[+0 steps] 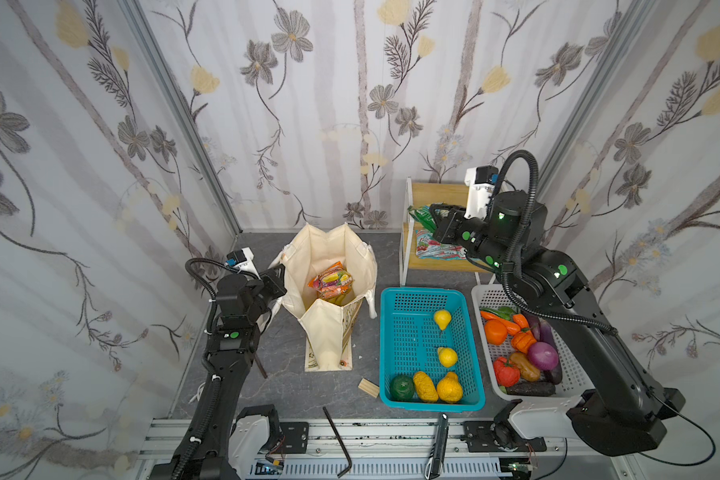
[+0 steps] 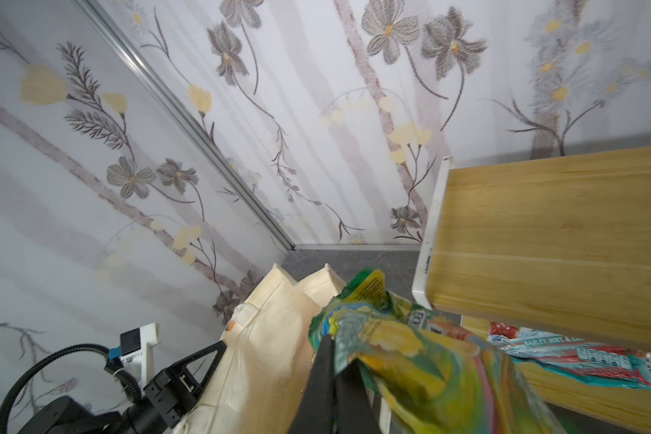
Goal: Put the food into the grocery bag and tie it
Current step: 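Pull the green packet off the shelf and carry it over the bag, then lower the green packet into the tote bag and open the right gripper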
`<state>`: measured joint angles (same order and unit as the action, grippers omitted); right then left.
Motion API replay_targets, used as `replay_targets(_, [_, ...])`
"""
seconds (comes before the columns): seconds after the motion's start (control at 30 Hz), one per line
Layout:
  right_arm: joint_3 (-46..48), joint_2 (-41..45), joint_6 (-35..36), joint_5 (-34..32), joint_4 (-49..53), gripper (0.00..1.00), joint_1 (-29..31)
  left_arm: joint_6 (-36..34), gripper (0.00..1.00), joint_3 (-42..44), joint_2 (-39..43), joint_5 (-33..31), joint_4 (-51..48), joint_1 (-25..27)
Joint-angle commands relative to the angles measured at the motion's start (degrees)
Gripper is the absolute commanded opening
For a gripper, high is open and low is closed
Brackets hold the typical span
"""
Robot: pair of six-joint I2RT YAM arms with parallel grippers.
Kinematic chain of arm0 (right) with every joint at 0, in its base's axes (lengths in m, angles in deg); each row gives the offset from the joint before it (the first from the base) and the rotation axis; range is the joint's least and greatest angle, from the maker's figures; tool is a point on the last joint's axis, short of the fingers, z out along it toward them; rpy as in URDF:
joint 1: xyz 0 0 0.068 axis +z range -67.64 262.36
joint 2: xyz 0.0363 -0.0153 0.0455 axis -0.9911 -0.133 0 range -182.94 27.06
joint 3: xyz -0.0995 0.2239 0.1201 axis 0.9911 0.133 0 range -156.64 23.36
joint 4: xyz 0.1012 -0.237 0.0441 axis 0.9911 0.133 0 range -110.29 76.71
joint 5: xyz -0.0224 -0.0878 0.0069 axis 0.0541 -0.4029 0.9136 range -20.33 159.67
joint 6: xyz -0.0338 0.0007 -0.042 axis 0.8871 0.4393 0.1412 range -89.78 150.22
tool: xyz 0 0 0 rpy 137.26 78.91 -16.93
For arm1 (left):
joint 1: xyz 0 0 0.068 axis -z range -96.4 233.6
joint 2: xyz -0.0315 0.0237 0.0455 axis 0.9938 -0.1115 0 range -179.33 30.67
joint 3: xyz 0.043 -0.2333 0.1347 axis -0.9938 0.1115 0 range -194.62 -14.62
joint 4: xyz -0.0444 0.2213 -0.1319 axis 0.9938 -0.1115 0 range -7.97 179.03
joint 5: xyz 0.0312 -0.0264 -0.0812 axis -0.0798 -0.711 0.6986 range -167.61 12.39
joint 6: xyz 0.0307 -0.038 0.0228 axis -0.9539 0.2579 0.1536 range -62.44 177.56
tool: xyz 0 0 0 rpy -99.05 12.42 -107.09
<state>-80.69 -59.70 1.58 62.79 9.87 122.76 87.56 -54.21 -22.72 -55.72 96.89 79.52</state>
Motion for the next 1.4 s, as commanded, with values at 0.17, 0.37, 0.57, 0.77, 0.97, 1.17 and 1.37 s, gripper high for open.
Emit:
replay_targets(0.17, [-6.6, -9.8, 2.6, 2.0, -4.1, 0.0, 10.8, 0.4, 0.0, -0.4, 0.2, 0.6, 1.3, 0.0])
replay_targets(0.37, [-12.8, -20.8, 1.0, 10.3, -5.5, 0.0, 13.6, 0.4, 0.0, -0.4, 0.3, 0.7, 1.3, 0.0])
replay_targets(0.57, [-17.9, -30.5, -0.3, 19.8, -7.6, 0.0, 15.3, 0.3, 0.0, -0.3, 0.4, 0.6, 1.3, 0.0])
replay_targets(0.77, [-17.0, -36.3, 0.1, 29.7, -9.3, 0.0, 14.6, 0.2, 0.0, -0.3, 0.8, 0.4, 1.2, 0.0])
replay_targets(0.97, [-8.1, -36.9, 1.5, 30.2, -10.1, 0.0, 12.2, 0.1, 0.0, -0.2, 1.0, 0.3, 1.2, 0.0])
replay_targets(1.17, [-1.2, -34.0, 5.5, 25.8, -8.8, 0.0, 12.1, 0.1, 0.0, -0.2, 0.9, 0.2, 1.3, 0.0])
replay_targets(1.37, [-1.1, -33.3, 8.6, 14.7, -1.7, 0.0, 12.3, 0.1, 0.0, -0.2, 0.8, 0.1, 1.2, 0.0])
